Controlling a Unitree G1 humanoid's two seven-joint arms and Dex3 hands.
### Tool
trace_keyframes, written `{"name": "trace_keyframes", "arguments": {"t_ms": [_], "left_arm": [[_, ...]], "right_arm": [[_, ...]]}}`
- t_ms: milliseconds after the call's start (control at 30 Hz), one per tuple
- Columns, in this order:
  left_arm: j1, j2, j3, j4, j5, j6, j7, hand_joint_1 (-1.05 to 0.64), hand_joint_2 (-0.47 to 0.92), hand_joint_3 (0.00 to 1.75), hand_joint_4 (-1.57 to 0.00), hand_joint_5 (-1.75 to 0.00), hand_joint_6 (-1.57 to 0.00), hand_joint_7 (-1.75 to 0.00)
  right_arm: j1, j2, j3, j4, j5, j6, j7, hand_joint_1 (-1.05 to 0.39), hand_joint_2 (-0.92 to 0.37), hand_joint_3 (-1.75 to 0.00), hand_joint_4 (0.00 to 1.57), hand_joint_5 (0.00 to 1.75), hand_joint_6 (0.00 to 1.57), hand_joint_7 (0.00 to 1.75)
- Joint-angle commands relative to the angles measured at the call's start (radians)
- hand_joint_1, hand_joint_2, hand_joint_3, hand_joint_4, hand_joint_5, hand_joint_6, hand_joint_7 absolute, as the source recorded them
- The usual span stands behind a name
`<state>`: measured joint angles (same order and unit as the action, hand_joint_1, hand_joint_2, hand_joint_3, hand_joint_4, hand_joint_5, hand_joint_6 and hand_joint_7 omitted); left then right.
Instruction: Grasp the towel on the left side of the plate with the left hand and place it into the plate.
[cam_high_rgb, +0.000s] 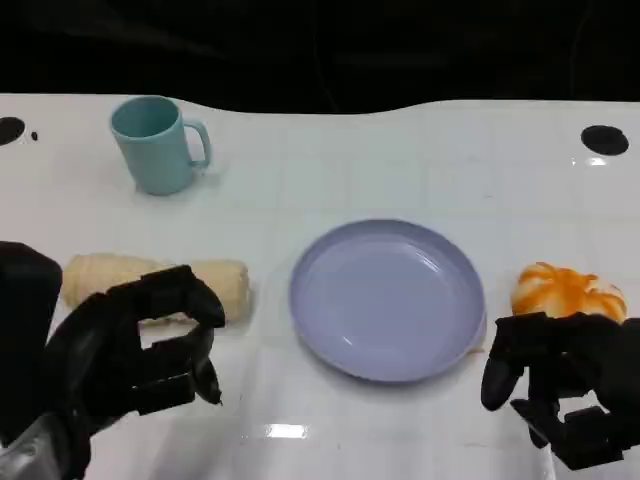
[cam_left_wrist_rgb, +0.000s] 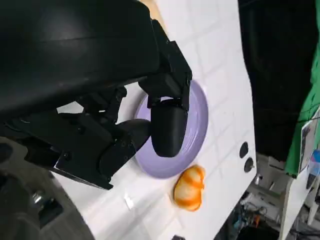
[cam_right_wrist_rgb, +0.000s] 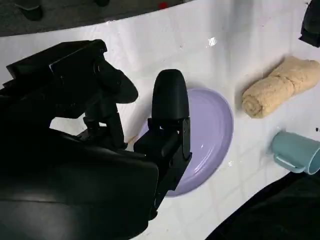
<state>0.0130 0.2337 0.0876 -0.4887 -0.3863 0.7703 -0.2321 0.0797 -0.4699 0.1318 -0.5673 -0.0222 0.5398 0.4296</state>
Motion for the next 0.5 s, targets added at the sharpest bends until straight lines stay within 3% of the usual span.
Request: {"name": "trace_keyframes", "arguments": {"t_ms": [33,100,200,267,500], "left_arm": [[0.018,0.046,-0.047,0.005,0.118,-0.155,-0.001,-0.11,0.56,1.08,-0.64,-1.43,-0.70,-1.04],[0.020,0.084,-0.081,0.009,0.201,-0.245,-0.010,-0.18,0.68,0.80,-0.57,-1.08,-0.64,-0.62],[0.014,0.126,-0.108,0.019,0.294,-0.349,-0.016,-0.20,0.83,0.49,-0.50,-0.86,-0.63,-0.26],[0.007,0.153,-0.117,0.032,0.344,-0.407,-0.024,-0.24,0.90,0.33,-0.41,-0.80,-0.57,-0.12],[-0.089,0.325,-0.191,0.089,0.640,-0.503,-0.042,-0.42,0.92,0.15,-0.19,-0.65,-0.38,0.00]], "right_arm": [[-0.010,0.003,0.002,-0.007,-0.003,0.013,-0.005,0.05,-0.62,-1.01,0.69,1.67,0.67,1.45],[-0.013,0.003,0.007,-0.009,-0.006,0.018,-0.005,0.04,-0.62,-1.01,0.69,1.67,0.67,1.44],[-0.016,0.002,0.011,-0.012,-0.011,0.022,-0.006,0.04,-0.62,-1.01,0.69,1.67,0.67,1.44],[-0.017,0.000,0.016,-0.017,-0.018,0.025,-0.007,0.04,-0.62,-1.00,0.70,1.67,0.67,1.44],[-0.015,0.012,0.016,-0.040,-0.010,0.066,-0.011,0.04,-0.64,-0.98,0.69,1.66,0.67,1.43]]}}
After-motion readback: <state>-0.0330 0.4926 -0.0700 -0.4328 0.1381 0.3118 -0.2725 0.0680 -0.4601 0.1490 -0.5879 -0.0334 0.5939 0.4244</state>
